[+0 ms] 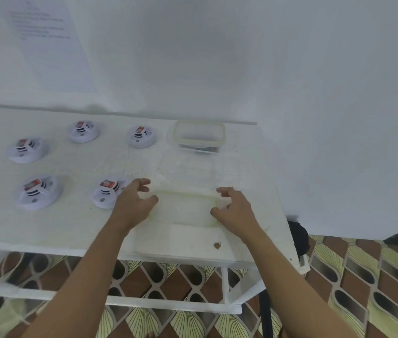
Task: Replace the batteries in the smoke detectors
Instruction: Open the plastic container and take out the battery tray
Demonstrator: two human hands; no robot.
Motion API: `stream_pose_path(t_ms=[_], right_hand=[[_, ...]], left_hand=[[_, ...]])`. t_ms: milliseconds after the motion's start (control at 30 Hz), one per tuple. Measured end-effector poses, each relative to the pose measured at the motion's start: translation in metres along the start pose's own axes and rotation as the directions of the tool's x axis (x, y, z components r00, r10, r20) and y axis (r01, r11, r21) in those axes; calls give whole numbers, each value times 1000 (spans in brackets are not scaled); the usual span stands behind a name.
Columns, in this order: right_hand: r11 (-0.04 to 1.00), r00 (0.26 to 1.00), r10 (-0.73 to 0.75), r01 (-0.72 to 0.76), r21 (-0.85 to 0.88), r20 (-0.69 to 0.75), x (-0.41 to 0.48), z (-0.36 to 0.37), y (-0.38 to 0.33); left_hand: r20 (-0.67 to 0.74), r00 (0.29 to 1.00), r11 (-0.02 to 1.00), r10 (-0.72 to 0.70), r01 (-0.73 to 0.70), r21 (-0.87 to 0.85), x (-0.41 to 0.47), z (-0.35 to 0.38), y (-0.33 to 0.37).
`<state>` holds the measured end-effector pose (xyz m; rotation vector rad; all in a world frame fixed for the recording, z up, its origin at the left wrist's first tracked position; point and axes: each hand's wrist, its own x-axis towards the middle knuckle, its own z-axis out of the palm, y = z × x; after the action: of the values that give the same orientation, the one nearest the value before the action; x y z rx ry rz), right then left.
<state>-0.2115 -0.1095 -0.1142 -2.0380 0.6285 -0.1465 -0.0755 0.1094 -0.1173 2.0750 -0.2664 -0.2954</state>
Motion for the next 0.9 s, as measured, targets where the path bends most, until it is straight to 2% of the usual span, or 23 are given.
stream_pose_path(t_ms=[100, 167, 233, 333, 500, 600, 700, 900], right_hand=[[985, 998, 4, 8, -173, 65, 5, -1, 1], [978, 997, -5, 21, -209, 80, 6, -1, 2], [970, 997, -20, 37, -239, 71, 5, -1, 2], [920, 997, -70, 80, -383, 40, 5, 0, 4], [933, 993, -74, 102, -344, 94, 8, -4, 4], [923, 985, -71, 124, -366, 154, 9, -11, 0], [889, 979, -87, 161, -428, 186, 6, -24, -8], [932, 973, -206, 228, -280, 106, 5, -54, -37]], left_hand=[[70, 991, 951, 113, -128, 280, 2, 1, -3], [76, 986, 922, 147, -164, 350, 4, 3, -3], [81, 984, 914, 162, -180, 362, 4, 5, -2], [78, 978, 899, 193, -208, 386, 4, 9, -2], [37, 979, 893, 199, -197, 405, 3, 15, 0], [-71, 975, 908, 211, -168, 383, -1, 22, 6], [-193, 943, 922, 272, -199, 331, -7, 28, 20], [-235, 898, 918, 372, -318, 238, -10, 41, 68]])
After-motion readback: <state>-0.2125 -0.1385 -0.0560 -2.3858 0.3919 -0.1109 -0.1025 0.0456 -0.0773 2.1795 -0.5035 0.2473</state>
